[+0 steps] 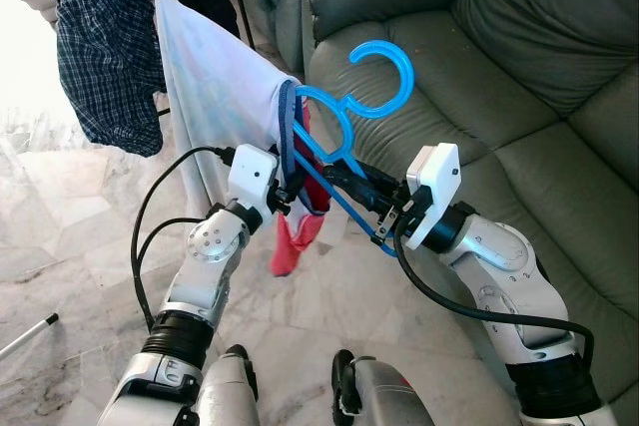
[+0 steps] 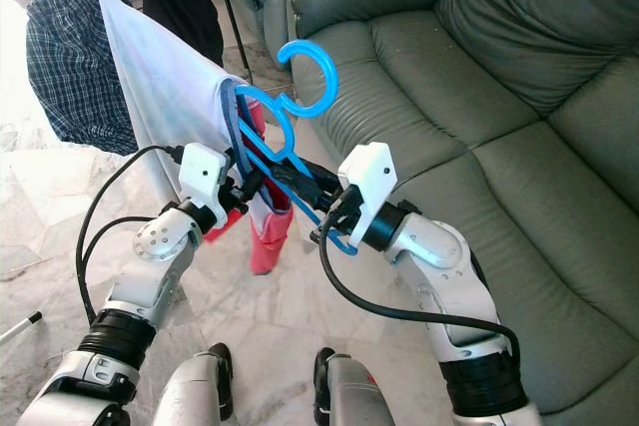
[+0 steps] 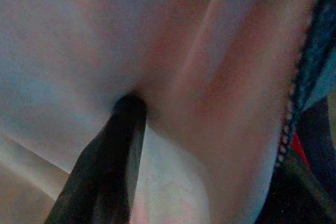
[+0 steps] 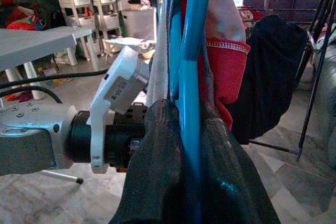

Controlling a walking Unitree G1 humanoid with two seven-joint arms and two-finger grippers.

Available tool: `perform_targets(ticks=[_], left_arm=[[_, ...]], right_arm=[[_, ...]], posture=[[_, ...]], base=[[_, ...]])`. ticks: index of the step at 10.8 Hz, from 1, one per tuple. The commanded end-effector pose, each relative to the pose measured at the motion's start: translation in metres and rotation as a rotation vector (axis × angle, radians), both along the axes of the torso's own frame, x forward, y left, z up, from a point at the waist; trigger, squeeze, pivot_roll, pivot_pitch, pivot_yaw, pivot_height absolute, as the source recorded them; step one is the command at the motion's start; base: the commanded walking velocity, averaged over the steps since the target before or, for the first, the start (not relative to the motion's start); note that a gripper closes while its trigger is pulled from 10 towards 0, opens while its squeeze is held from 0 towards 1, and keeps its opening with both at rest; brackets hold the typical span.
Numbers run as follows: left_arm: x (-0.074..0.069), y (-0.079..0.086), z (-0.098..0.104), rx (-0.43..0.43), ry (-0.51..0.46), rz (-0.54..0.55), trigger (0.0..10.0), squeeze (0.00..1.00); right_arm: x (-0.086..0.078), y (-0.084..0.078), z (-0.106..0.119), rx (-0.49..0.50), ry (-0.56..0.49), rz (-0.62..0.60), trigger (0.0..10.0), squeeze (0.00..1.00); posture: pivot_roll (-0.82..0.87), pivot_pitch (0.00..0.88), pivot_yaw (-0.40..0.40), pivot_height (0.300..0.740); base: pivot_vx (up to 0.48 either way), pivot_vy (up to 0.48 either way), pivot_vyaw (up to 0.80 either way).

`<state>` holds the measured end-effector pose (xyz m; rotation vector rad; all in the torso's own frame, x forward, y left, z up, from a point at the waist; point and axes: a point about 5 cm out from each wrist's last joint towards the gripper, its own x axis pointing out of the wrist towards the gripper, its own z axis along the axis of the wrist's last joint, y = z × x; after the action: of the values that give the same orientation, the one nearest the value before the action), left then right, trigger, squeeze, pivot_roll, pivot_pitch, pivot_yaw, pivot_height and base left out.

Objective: Hang hanger

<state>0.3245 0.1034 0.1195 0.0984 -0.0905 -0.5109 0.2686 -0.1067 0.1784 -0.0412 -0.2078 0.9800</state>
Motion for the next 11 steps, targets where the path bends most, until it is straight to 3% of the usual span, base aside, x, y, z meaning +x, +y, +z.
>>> perform_targets(ticks=[1, 11], left_arm=[[0.001, 0.002, 0.001, 0.006, -0.011, 0.009, 0.0, 0.00], [0.007, 0.009, 0.019, -0.011, -0.129, 0.059, 0.0, 0.00]], right_arm=[[-0.002, 0.001, 0.007, 0.009, -0.043, 0.010, 10.0, 0.00], [0.007, -0.001, 0.004, 0.019, -0.051, -0.058, 10.0, 0.00]], posture=[[-0.04, 0.201, 0.000, 0.740], [-0.02, 0.193, 0.005, 0.740]], base=[[0.000, 0.000, 0.00], [0.000, 0.000, 0.00]])
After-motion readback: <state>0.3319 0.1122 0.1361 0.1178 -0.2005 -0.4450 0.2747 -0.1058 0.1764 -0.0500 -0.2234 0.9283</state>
